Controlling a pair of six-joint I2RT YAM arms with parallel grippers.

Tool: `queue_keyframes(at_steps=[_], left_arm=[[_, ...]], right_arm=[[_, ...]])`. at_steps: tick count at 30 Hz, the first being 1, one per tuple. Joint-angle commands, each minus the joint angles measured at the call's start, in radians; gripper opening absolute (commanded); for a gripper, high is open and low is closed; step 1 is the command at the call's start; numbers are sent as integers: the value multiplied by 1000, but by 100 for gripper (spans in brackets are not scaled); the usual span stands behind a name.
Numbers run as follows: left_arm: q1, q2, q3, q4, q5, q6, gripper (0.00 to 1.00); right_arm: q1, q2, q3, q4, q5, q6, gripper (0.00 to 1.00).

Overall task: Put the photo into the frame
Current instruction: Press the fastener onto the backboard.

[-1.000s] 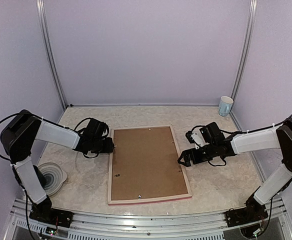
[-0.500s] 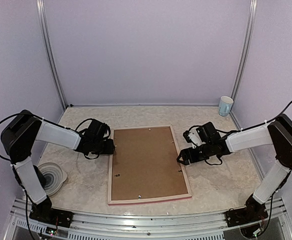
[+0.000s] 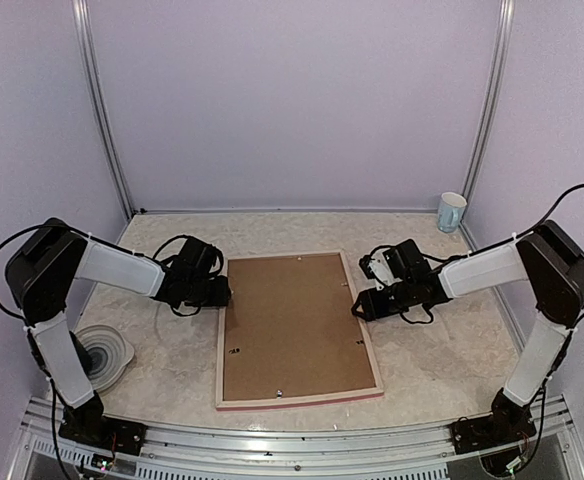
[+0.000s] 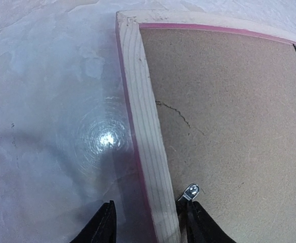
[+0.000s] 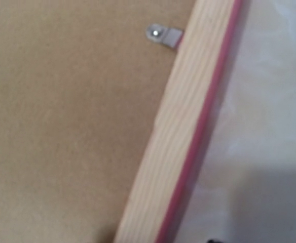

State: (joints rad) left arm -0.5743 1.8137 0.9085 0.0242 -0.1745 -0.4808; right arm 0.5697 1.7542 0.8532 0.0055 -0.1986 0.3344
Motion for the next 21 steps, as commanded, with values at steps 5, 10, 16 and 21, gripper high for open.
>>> queue_keyframes(at_steps=[5, 10, 16, 21], left_arm=[[-17, 17, 37, -51, -65, 25, 44], [-35, 33, 59, -78, -135, 30, 44], [-43, 49, 73, -94, -181, 25, 44], [-53, 52, 78, -111, -214, 21, 43]], right_arm=[[21, 39, 19, -47, 30, -1, 39], [27, 45, 23, -48, 33, -5, 34], [32, 47, 22, -54, 42, -9, 19], [33, 45, 20, -59, 54, -14, 14]])
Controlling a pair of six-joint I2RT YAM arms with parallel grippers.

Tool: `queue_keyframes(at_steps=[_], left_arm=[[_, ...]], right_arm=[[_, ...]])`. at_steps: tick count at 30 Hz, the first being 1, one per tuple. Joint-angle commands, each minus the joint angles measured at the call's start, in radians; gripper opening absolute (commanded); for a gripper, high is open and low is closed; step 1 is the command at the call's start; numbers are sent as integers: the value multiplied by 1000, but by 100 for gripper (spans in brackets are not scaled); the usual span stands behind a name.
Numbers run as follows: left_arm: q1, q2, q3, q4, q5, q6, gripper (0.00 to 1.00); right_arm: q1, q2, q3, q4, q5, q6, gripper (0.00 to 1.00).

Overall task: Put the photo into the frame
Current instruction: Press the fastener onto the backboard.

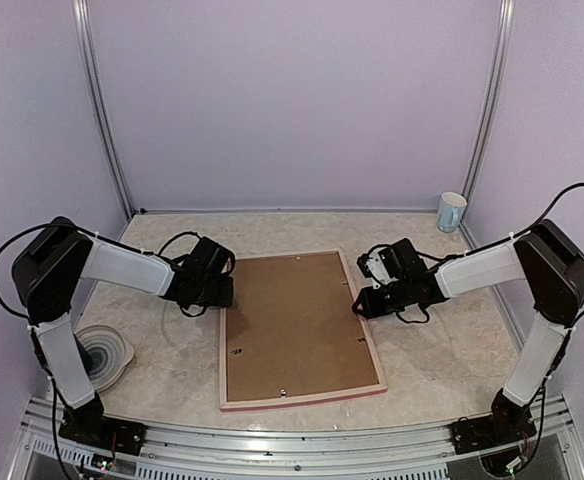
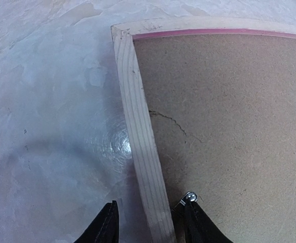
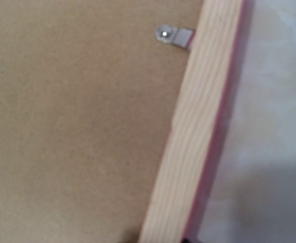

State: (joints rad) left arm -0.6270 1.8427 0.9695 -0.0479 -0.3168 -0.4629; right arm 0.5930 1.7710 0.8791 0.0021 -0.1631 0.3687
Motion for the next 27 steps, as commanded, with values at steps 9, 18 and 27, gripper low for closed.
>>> queue_keyframes(at_steps=[9, 18, 27], left_arm=[[-4, 9, 17, -63, -97, 1, 40], [-4, 12, 25, -44, -73, 1, 40], [-2, 2, 44, -50, -84, -3, 41]], right_arm=[[11, 37, 2, -59, 19, -51, 13], [11, 39, 8, -68, 20, -53, 13], [16, 42, 15, -72, 13, -50, 13]])
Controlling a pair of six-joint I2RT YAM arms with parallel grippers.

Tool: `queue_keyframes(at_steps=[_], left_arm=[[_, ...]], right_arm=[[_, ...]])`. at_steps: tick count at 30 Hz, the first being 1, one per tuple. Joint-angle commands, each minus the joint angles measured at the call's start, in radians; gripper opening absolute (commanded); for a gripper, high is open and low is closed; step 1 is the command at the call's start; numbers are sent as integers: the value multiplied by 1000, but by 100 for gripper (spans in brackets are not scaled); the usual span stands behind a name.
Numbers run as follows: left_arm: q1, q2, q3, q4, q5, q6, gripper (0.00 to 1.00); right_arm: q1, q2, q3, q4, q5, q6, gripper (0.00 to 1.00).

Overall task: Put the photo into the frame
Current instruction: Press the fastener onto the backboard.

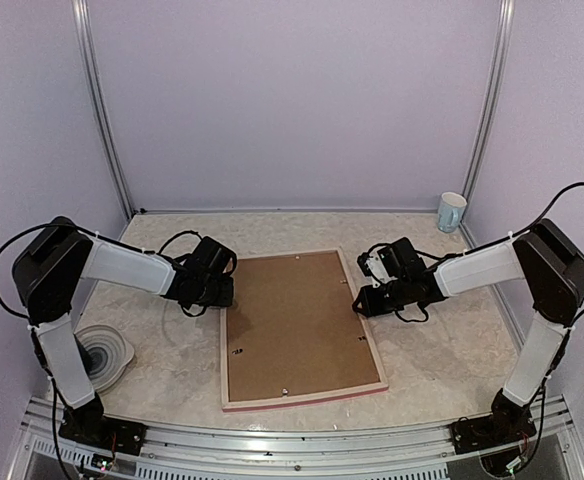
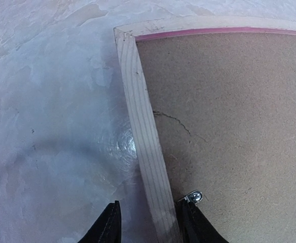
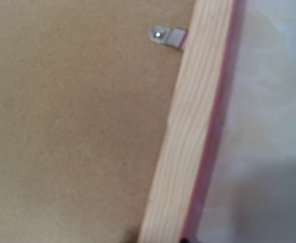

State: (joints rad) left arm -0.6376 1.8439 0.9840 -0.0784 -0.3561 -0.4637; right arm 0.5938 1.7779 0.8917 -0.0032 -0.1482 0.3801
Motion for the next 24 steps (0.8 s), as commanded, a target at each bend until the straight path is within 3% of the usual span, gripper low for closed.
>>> queue_keyframes(at_steps=[1, 13, 24], left_arm=[[9, 1, 29, -18, -47, -4, 40], [7, -11, 17, -2, -54, -7, 41], [3, -144, -42, 65, 18, -8, 46]], right_arm=[[15, 36, 3, -67, -2, -61, 13], [20, 41, 9, -68, -3, -60, 14], [23, 30, 13, -70, -28, -54, 19]])
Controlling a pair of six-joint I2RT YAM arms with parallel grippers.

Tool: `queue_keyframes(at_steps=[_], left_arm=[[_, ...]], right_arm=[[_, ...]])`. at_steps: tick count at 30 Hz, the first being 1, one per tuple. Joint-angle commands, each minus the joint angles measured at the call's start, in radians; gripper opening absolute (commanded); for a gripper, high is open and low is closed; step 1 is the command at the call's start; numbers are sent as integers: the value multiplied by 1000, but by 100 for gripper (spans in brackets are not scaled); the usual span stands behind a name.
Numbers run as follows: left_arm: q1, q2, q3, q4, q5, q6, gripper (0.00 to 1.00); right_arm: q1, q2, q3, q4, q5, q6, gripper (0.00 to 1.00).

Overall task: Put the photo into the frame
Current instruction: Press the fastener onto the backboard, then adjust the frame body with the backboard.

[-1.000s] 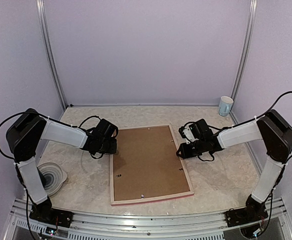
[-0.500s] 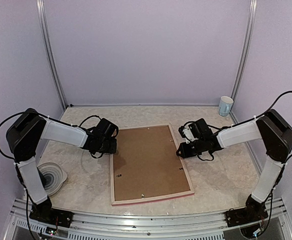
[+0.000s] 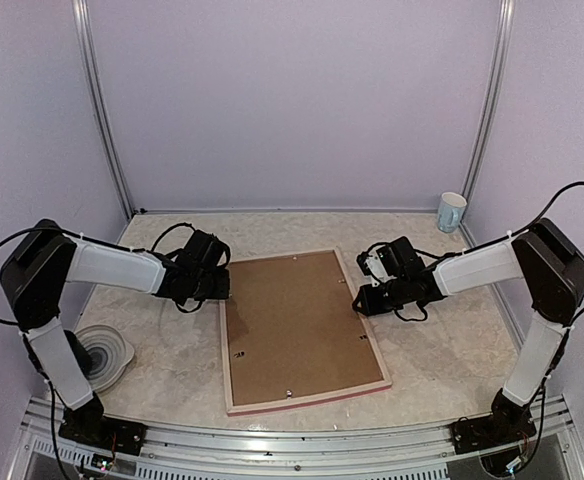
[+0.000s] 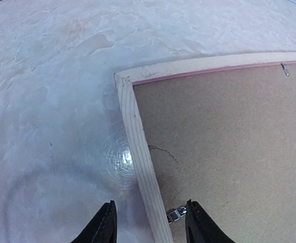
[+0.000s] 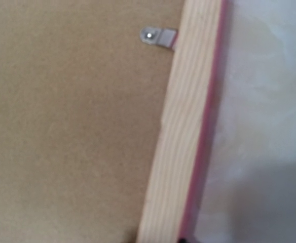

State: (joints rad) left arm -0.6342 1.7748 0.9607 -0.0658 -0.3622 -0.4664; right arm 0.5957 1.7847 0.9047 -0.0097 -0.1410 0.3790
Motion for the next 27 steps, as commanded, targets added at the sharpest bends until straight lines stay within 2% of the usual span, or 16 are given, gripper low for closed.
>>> queue_keyframes(at_steps=[1, 5, 13, 20, 27], left_arm=[[-3, -90, -24, 51, 30, -9, 46], [-25, -132, -64, 48, 44, -32, 49], [-50, -208, -205, 58, 93, -114, 59], [-87, -235, -262, 96, 140, -152, 63], [-109, -204, -266, 115, 158, -168, 59]], right_arm=[[20, 18, 0, -64, -37, -52, 21], [21, -12, -3, -65, -53, -45, 37], [21, -67, -9, -88, -48, -42, 61], [21, -84, -22, -93, -25, -48, 75], [21, -97, -42, -85, -29, -46, 81]])
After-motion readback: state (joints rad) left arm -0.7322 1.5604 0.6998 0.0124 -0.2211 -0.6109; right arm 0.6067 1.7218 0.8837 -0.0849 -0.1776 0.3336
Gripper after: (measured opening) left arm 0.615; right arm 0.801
